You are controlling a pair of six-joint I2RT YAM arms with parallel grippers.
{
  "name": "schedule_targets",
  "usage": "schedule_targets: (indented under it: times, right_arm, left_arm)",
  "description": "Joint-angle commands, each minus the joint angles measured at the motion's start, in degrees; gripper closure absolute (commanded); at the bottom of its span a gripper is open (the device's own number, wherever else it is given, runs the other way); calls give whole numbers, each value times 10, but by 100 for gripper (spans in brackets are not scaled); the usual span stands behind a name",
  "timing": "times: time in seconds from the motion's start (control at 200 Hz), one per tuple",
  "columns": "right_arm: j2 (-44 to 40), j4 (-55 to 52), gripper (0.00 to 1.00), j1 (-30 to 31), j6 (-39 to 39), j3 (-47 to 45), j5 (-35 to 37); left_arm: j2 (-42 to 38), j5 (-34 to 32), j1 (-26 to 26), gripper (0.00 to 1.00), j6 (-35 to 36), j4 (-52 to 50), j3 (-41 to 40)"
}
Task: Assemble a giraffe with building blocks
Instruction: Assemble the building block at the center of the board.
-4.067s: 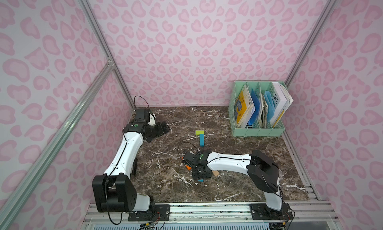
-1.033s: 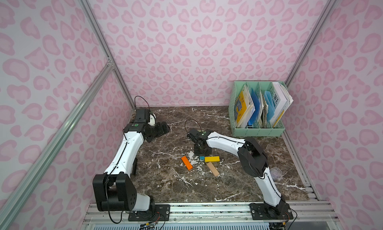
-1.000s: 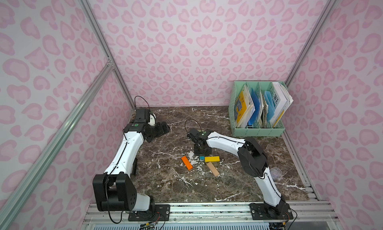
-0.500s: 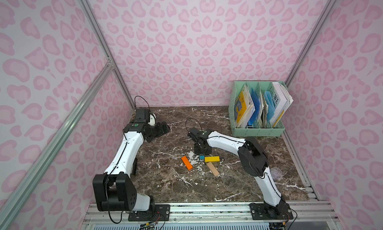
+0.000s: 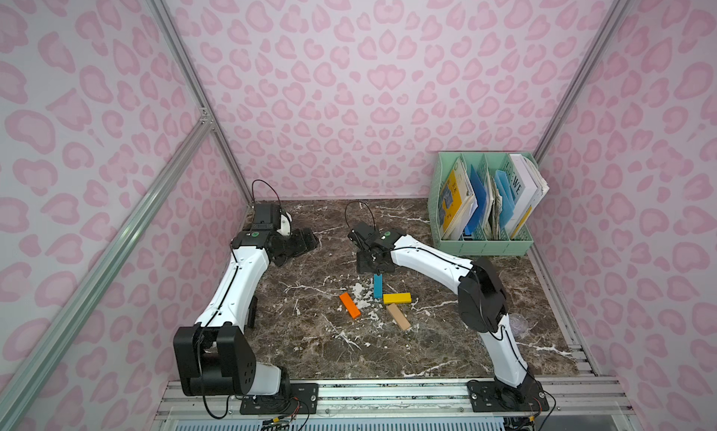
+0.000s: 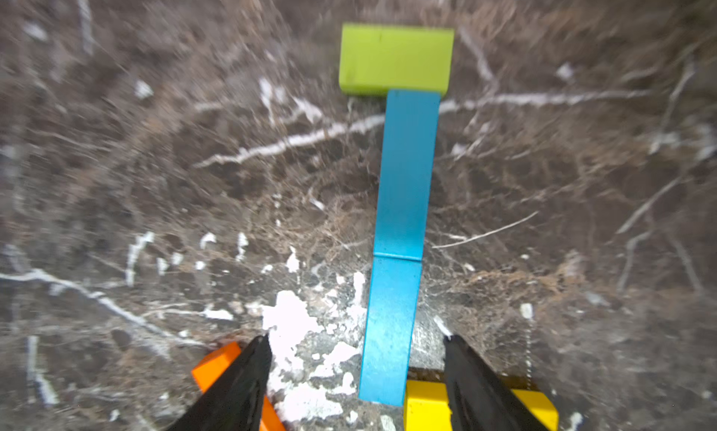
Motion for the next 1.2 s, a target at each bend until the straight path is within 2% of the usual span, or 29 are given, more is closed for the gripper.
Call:
schedule_targets:
  times: [0.0,0.215,0.41,0.75,1.195]
  right_arm:
    - [-42,-50,27,-3,-21,-18,53]
    - [-170,40,28,-9,-12,-252,-2]
    - [-216,101,30,-9,10,-398,-36]
    - [-224,133,30,-5,25,-469,-55]
    - [-182,139,30,-6,32,-464,-46]
  left_arm:
    - [-3,3,1,10,5,3,2]
    - [-5,0,1,10,6,3,1]
    - [-2,-2,0,10,7,2,1]
    - [1,-8,1,10,8,1,2]
    - [2,-9,0,10,10,0,2]
